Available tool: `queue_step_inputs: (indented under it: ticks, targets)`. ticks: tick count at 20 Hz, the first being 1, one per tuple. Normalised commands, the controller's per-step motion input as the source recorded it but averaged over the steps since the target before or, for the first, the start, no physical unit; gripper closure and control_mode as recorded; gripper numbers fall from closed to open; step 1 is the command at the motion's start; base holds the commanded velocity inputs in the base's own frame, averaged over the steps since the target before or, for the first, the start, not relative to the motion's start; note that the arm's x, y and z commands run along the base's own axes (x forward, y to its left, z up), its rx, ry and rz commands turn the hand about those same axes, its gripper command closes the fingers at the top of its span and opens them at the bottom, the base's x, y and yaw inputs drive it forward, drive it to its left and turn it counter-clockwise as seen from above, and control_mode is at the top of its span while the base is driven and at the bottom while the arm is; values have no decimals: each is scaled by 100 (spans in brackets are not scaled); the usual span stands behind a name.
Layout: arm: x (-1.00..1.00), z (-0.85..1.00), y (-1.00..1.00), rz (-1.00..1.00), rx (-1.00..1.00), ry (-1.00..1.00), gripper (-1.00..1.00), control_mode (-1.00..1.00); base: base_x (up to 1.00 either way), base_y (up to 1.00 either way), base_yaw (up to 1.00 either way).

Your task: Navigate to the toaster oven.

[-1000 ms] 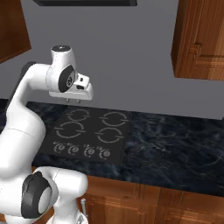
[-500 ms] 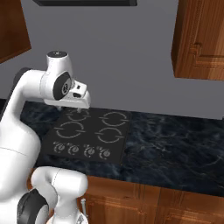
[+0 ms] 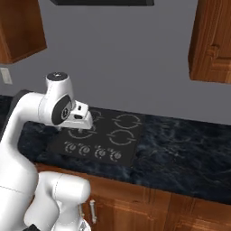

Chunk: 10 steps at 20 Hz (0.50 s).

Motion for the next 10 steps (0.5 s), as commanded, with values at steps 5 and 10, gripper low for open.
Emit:
queue_step_inputs:
  ticks: [5,10]
  targets:
    - [0,0,0,0,0,0,-100,100,-36,3,60]
    - [0,0,0,0,0,0,-100,100,-1,23,70]
